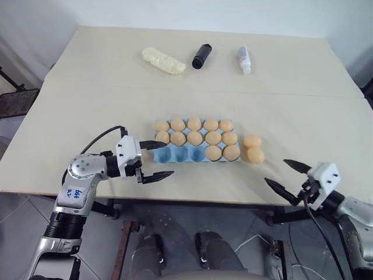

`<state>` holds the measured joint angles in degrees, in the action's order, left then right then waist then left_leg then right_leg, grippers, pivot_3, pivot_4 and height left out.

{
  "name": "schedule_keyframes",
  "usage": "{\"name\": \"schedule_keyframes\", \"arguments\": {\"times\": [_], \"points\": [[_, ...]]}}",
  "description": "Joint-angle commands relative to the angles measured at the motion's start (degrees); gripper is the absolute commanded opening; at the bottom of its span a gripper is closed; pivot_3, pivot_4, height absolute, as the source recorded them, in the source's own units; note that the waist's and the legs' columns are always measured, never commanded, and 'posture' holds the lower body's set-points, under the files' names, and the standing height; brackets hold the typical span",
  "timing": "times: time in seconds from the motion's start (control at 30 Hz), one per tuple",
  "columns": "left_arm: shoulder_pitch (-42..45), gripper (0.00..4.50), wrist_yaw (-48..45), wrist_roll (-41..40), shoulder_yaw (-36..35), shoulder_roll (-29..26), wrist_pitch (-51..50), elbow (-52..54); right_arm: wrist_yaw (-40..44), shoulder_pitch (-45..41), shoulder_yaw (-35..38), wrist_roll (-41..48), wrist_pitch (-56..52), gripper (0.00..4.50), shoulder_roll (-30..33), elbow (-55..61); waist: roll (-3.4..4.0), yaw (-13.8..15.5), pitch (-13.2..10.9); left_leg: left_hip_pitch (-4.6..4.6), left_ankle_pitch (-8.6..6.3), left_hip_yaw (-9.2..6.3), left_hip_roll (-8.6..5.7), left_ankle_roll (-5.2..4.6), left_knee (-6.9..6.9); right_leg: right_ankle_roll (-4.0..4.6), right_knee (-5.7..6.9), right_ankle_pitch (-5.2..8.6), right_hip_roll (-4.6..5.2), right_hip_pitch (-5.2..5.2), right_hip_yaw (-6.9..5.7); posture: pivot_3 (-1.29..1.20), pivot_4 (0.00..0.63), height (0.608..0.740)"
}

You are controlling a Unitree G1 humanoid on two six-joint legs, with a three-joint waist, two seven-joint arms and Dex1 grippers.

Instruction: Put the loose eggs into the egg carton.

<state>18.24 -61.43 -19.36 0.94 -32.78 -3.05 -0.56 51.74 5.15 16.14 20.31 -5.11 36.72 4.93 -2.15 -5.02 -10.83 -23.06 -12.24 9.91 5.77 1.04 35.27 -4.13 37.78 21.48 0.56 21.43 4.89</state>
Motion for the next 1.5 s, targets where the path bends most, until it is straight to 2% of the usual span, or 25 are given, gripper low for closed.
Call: {"name": "schedule_keyframes", "arguments": {"times": [0.03,0.13,0.33,0.43,0.67,0.9,1.1,1.23,1.43,1.5], "points": [[-1.11,4.50,0.34,-0.49,-1.58,-1.15,0.62,2.16,0.89,-3.90,-2.87,-0.51,-1.56,4.45,0.98,-1.63,0.00,0.04,0.00,0.00,0.00,0.01,0.00,0.00,0.00,0.00,-0.01,0.00,0.00,0.00,0.00,0.00,0.150,0.740],[-1.97,4.50,0.92,-0.69,-2.07,-1.40,0.44,2.98,1.21,-6.72,-5.02,-1.27,-1.26,4.45,0.59,-3.95,0.00,0.17,0.00,-0.02,0.00,0.02,0.01,0.00,0.00,0.00,-0.01,0.00,0.00,0.02,-0.01,0.00,0.150,0.740],[-4.51,4.50,2.71,-0.92,-3.62,-2.24,-0.35,5.89,0.71,-16.02,-8.74,-3.77,2.21,4.45,-2.37,-15.75,0.01,0.13,-0.01,-0.03,0.01,0.05,-0.02,-0.03,0.04,0.00,-0.01,0.00,0.03,0.02,0.00,0.00,0.150,0.740],[-4.90,4.50,3.31,-0.87,-4.34,-2.69,-0.52,6.33,0.62,-17.11,-8.94,-4.11,3.85,3.82,-3.23,-18.07,0.01,0.16,-0.01,-0.03,0.01,0.01,0.02,-0.01,0.02,0.01,0.00,0.01,-0.02,0.03,-0.03,0.00,0.150,0.740],[-6.85,4.50,4.51,-1.05,-6.35,-3.69,-0.51,7.06,1.88,-15.12,-8.97,-2.77,5.21,1.47,-3.82,-15.13,0.01,0.15,-0.01,-0.03,0.01,0.03,0.01,-0.01,0.03,0.00,0.01,0.01,0.01,0.02,-0.02,0.00,0.150,0.740],[-10.96,4.50,7.41,-1.07,-12.45,-4.69,0.67,4.95,2.20,-11.02,-7.82,1.89,-1.84,1.47,-1.36,0.60,0.02,-0.14,-0.02,-0.04,-0.02,0.03,0.03,0.02,-0.02,0.01,0.01,0.01,0.01,0.05,-0.01,0.00,0.150,0.740],[-13.61,4.50,8.65,-1.23,-14.96,-4.71,0.73,5.10,-1.06,-17.39,-11.68,5.09,-10.74,1.47,-3.45,9.54,0.01,-0.01,-0.02,-0.02,-0.16,0.00,0.05,0.25,-0.02,0.05,0.06,-0.01,0.02,0.06,-0.05,0.00,0.150,0.740],[-14.09,4.50,9.19,-1.22,-14.94,-4.42,0.64,5.66,-1.58,-21.79,-16.82,2.48,-10.66,1.47,-6.04,9.65,0.00,0.08,-0.01,-0.04,-0.17,0.00,0.05,0.27,-0.08,0.11,0.02,0.01,0.05,0.08,-0.09,0.00,0.150,0.740],[-15.33,4.50,10.30,-1.76,-15.02,-3.92,0.21,7.66,-2.96,-26.16,-23.42,-4.28,-7.48,1.47,-9.17,2.25,-0.01,0.20,0.00,-0.14,-0.12,0.04,0.04,0.10,-0.11,0.14,-0.14,0.04,0.05,0.15,-0.12,0.00,0.150,0.740],[-15.83,4.50,10.68,-1.96,-15.07,-3.83,0.01,8.38,-3.02,-26.85,-24.55,-5.00,-6.38,1.96,-10.41,1.02,-0.01,0.16,0.00,-0.16,-0.13,0.05,0.05,0.08,-0.11,0.14,-0.17,0.06,0.05,0.14,-0.12,0.00,0.150,0.740]]}}
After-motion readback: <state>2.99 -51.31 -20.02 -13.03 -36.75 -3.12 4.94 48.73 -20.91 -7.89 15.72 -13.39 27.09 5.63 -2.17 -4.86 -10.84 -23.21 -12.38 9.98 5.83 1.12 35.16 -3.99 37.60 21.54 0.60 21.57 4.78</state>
